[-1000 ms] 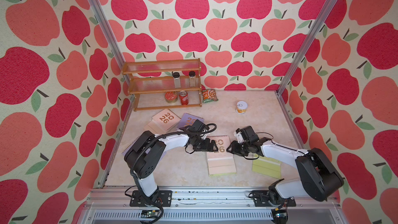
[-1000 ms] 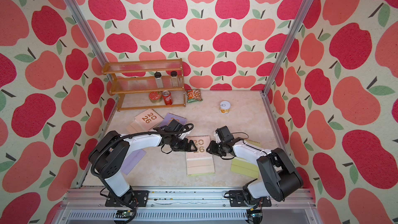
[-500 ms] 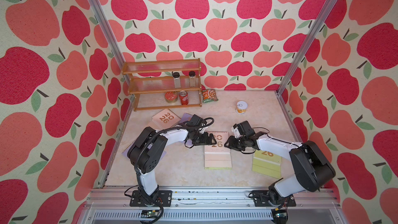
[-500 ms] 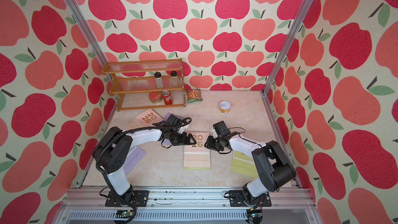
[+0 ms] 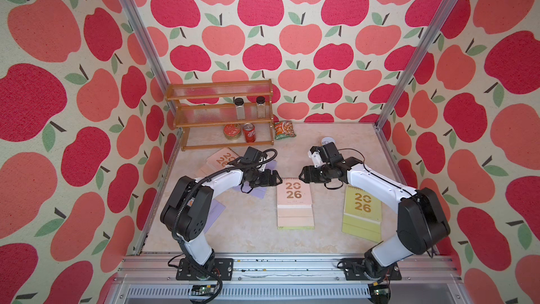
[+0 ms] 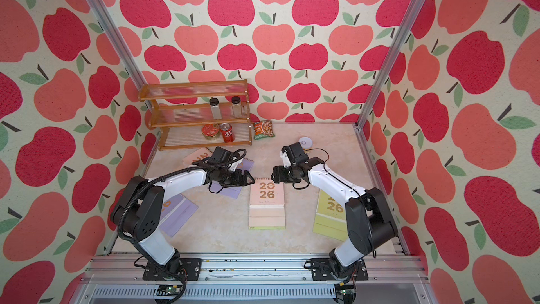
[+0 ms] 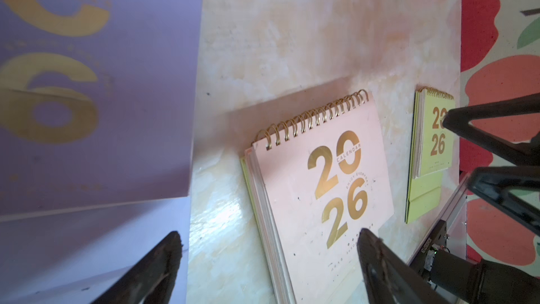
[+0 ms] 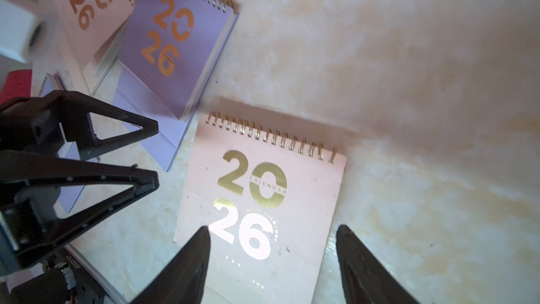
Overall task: Stack the calendars
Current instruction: Adjust the calendar at the center of the board.
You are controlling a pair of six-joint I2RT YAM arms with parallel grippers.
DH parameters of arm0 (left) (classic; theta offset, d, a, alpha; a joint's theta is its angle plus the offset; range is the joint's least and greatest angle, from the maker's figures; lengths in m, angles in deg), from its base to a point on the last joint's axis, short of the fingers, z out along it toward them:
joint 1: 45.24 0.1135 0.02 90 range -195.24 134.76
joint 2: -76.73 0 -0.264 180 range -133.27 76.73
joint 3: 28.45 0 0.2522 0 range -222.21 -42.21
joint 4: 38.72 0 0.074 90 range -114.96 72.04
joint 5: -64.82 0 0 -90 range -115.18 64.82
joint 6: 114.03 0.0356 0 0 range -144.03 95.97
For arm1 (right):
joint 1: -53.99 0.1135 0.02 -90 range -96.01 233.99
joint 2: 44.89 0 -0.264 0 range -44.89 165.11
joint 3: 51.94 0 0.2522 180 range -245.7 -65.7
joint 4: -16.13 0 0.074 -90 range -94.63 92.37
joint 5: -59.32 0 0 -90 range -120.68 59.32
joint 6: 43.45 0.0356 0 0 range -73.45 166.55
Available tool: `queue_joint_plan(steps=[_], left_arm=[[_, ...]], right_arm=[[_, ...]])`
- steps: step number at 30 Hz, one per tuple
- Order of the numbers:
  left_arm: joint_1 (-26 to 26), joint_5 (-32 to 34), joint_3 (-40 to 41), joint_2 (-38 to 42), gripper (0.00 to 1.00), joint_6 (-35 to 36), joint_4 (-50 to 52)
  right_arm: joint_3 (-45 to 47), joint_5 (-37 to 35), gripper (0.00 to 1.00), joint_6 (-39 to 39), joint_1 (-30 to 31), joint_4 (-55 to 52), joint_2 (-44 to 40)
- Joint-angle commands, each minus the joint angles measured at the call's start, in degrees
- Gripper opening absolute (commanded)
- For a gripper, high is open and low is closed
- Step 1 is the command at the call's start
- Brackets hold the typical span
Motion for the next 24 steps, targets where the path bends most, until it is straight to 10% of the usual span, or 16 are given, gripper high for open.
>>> queue_joint_plan(steps=[1,8,24], left_arm=[[2.6,2.3,-2.8,4.1,0.92,2.5,3.3],[8.1,3.5,-3.5,10.9,0.93,3.1,5.0],[13.0,3.5,-1.6,16.8,0.93,4.1,7.9]], right_arm=[[-7.9,1.3,0.83,-10.9,-0.1,-6.6,5.1],[-18.3,8.0,0.99,-22.6,-0.2,-11.4,14.2],[-37.6,19.9,0.97,-31.3,1.8,-20.6,32.4]])
